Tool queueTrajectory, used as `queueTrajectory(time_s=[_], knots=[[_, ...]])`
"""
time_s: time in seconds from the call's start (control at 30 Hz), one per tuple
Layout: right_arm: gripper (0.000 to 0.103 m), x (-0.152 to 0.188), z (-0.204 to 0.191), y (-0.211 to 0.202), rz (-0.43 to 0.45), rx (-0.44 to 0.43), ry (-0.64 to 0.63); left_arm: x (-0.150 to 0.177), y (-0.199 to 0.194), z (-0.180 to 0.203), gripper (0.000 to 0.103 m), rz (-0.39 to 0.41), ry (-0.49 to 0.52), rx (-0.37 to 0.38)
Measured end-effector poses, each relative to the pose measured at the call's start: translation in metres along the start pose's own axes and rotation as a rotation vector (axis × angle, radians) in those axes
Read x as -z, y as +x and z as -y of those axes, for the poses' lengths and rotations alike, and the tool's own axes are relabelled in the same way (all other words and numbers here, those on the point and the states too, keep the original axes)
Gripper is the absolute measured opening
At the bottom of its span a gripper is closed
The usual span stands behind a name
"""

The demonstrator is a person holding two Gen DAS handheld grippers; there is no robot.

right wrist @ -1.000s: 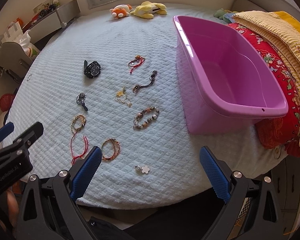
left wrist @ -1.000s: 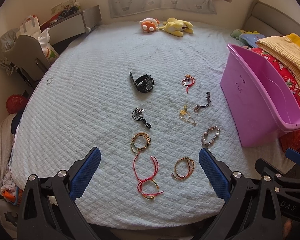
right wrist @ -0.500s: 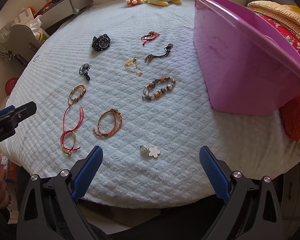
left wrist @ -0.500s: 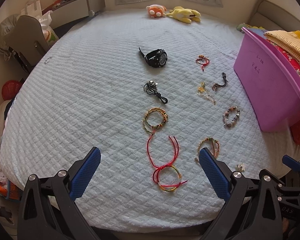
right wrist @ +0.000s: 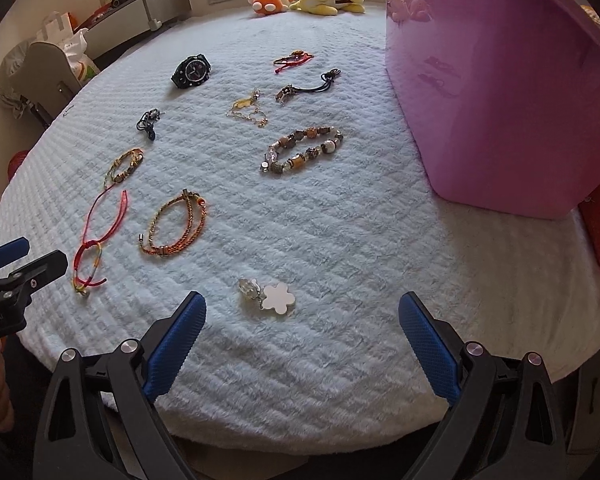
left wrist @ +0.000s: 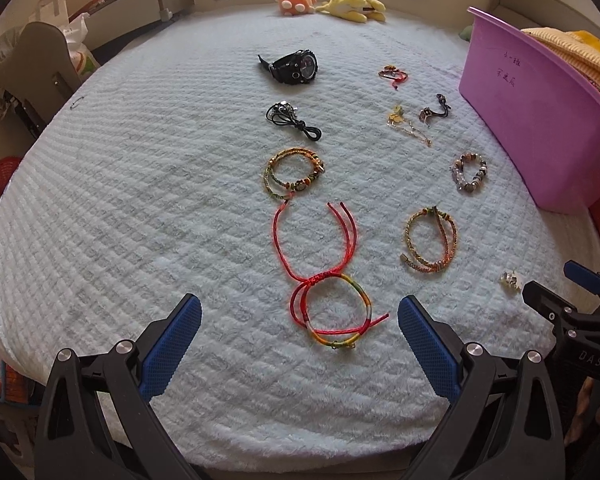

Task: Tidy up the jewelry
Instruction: 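Grasp the red string bracelet with the left tool while the right tool grasps the white flower charm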

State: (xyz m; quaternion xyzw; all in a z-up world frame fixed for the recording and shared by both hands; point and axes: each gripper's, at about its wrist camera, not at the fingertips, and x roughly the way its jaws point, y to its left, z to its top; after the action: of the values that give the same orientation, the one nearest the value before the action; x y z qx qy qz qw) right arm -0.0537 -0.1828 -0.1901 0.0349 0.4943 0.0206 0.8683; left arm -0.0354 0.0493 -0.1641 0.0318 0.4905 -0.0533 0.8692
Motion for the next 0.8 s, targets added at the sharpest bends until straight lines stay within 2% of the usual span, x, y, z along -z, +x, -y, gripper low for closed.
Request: queueTrajectory(time_s=[0.17,0.4,0.67,0.8], knots=[[0.093,0.000,0.003,0.015,-0.013,-0.009,0.021,0.004,0.007,0.000,0.097,0.019,-0.014,0.004],[0.093,0.001,-0.011,0.023,-0.003,0.070,-0.085,0.008,0.028,-0.001,0.097,0.008,-0.030,-0.011],[0.093,0.001,-0.006,0.034,-0.022,0.038,-0.062,0.013,0.042,-0.004,0.097,0.001,-0.034,-0.002],[0.087,0.002,-0.008,0.036,-0.028,0.033,-0.070,0.014,0.046,-0.003,0.097,0.002,-0.025,-0.010]])
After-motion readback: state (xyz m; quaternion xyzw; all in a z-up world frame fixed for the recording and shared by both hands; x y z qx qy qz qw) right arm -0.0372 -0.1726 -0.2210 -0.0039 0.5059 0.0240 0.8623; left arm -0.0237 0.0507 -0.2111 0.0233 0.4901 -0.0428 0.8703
